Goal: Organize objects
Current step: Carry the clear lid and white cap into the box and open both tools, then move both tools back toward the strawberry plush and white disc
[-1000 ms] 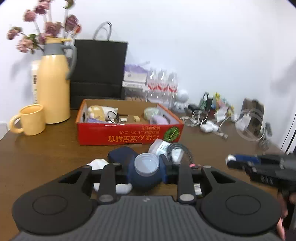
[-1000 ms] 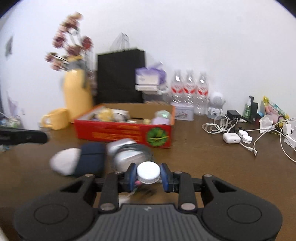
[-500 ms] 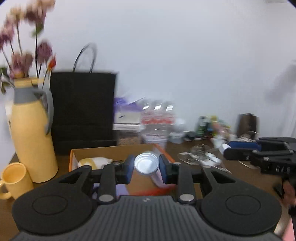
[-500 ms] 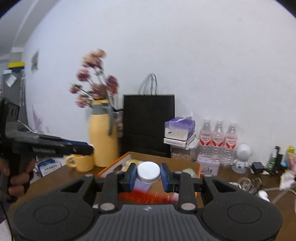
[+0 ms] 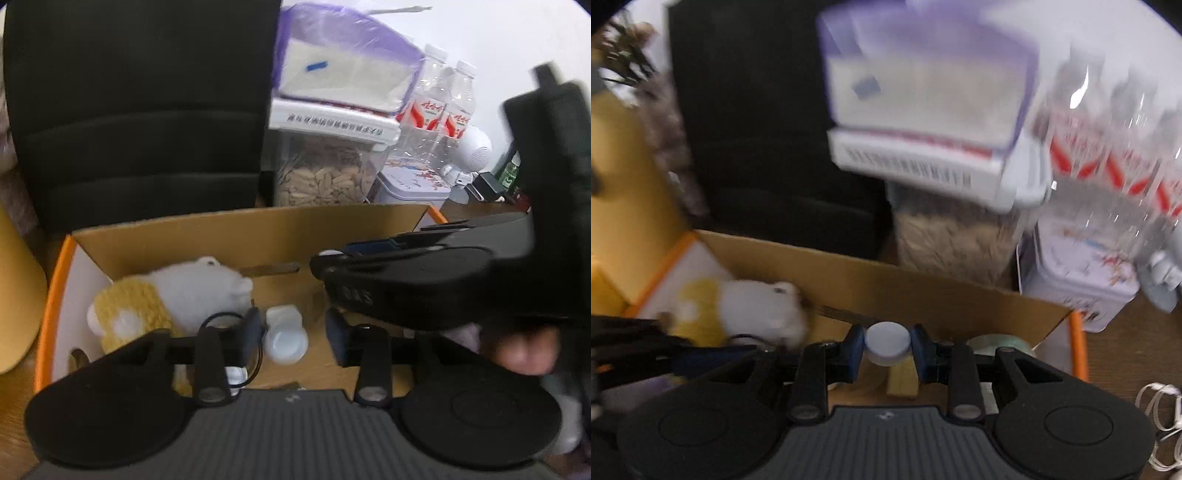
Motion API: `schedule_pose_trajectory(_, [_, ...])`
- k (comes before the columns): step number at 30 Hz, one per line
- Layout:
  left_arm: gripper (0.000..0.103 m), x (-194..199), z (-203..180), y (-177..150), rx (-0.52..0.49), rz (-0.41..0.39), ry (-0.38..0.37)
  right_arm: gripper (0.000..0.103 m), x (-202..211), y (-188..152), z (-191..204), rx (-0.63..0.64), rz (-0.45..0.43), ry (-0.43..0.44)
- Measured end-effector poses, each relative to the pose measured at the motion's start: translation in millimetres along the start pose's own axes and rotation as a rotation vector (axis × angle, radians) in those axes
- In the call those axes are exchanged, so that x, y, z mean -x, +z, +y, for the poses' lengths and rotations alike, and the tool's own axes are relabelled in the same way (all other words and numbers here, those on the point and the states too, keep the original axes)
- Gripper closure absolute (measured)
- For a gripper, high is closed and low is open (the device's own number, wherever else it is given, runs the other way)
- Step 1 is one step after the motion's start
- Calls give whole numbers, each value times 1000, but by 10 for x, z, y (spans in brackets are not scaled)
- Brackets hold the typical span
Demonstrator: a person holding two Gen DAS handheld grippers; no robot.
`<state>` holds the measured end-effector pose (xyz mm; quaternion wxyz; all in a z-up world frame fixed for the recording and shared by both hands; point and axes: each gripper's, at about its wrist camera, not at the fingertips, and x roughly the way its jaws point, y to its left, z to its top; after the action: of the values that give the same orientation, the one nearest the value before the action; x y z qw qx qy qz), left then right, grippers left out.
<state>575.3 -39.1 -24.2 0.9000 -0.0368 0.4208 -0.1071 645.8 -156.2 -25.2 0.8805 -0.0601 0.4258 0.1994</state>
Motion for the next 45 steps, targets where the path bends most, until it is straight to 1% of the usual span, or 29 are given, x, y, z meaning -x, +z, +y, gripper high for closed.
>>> schedule_pose_trajectory(2, [54,79,-11,-51,-21,-19,-34,73,-74,-42,-18,-13,-22,-5])
schedule_pose_trajectory(3, [54,153,-21,-71,-24,-33,-19,70,-49,-41,-31,-19,-36,-3])
schedule_pose_trajectory(5, [53,387,-26,-89,-29,-68,-7,64,165,-46,-85,-61,-97,10])
schedule_pose_trajectory(7, [47,712,-47,-138,-33,-121,6,59,522,-70,-105,-69,-163,37])
schedule_pose_trajectory(9, [36,1095,-80,-235,-42,-185,44,53,914,-145,-73,-42,-216,25])
schedule_pose_trajectory(10, [34,1319,-112,-313,-51,-219,52,49,1140,-202,-29,-19,-241,16])
schedule_pose_trajectory(12, [26,1731,-169,-490,-66,-278,57,43,1598,-362,32,17,-270,12])
schedule_pose_trajectory(13, [23,1941,-193,-611,-66,-300,54,42,1846,-479,60,31,-281,18])
schedule_pose_trajectory(14, [17,2133,-205,-739,-54,-320,48,42,2089,-612,81,40,-294,31])
schedule_pose_trajectory(15, [13,2333,-220,-894,-44,-344,36,39,2302,-740,99,43,-307,46])
schedule_pose_trajectory(17, [8,2688,-273,-1249,-38,-386,20,32,2785,-1112,143,50,-350,88])
schedule_pose_trajectory(18, [5,2836,-319,-1418,-32,-402,24,27,2970,-1293,168,50,-370,100])
schedule_pose_trajectory(19, [4,2981,-369,-1616,-21,-416,27,25,3167,-1503,187,55,-393,111])
schedule_pose_trajectory(20, [3,3130,-414,-1840,-11,-437,15,24,3363,-1748,214,62,-419,125])
schedule_pose_trajectory(21, [0,3264,-440,-2033,4,-457,0,23,3473,-1914,260,71,-432,136])
schedule_pose_trajectory(24, [0,3522,-539,-2641,50,-503,-34,19,3869,-2528,393,91,-466,163])
schedule_pose_trajectory(26, [0,3627,-562,-2958,98,-511,-35,17,4035,-2867,484,89,-482,166])
schedule_pose_trajectory(27, [0,3680,-585,-3095,104,-506,-26,16,4105,-3031,526,83,-490,161])
schedule_pose_trajectory(29, [0,3787,-644,-3306,64,-508,15,12,4196,-3319,609,73,-505,133])
schedule_pose_trajectory(32, [0,3911,-687,-3514,3,-510,84,11,4277,-3712,756,90,-518,25])
schedule_pose_trajectory(33, [0,3932,-685,-3554,-5,-517,97,11,4291,-3789,788,98,-513,8])
schedule_pose_trajectory(35, [0,3925,-651,-3584,-5,-525,90,11,4346,-3870,800,97,-507,25])
schedule_pose_trajectory(36, [0,3890,-638,-3585,3,-523,81,11,4386,-3889,780,80,-518,33])
schedule_pose_trajectory(38, [0,3740,-620,-3512,15,-491,75,11,4403,-3912,755,52,-539,10])
schedule_pose_trajectory(39, [0,3642,-626,-3464,19,-473,82,11,4372,-3894,745,48,-549,-21])
schedule_pose_trajectory(41, [0,3446,-654,-3373,8,-454,93,11,4229,-3834,718,34,-564,-109])
schedule_pose_trajectory(42, [0,3355,-666,-3331,3,-454,96,11,4146,-3819,702,32,-562,-134])
schedule_pose_trajectory(44, [0,3150,-685,-3247,-15,-459,85,11,3882,-3730,617,18,-533,-140])
schedule_pose_trajectory(45, [0,3031,-699,-3188,-27,-442,86,11,3731,-3679,571,10,-505,-127])
